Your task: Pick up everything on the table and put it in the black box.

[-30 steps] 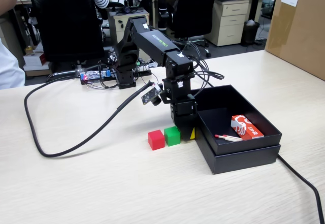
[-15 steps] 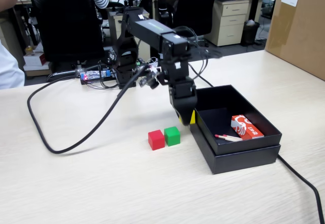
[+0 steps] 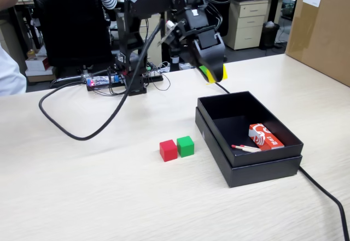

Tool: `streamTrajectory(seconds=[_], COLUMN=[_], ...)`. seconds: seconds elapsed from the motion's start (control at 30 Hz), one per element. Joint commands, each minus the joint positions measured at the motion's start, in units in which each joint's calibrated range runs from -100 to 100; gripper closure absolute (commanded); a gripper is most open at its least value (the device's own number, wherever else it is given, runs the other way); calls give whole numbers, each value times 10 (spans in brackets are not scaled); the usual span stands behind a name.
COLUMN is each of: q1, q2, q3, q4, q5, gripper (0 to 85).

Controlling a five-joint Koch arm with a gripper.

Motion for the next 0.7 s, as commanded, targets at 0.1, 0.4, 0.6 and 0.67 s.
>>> streamTrajectory(seconds=[0.1, 0.4, 0.6, 0.67], q1=[10, 15, 17, 16], q2=[217, 356, 348, 311], q3=[74, 98, 81, 69], q4=[19, 19, 19, 19], q5=[-3, 5, 7, 7], gripper=[846, 737, 592, 531])
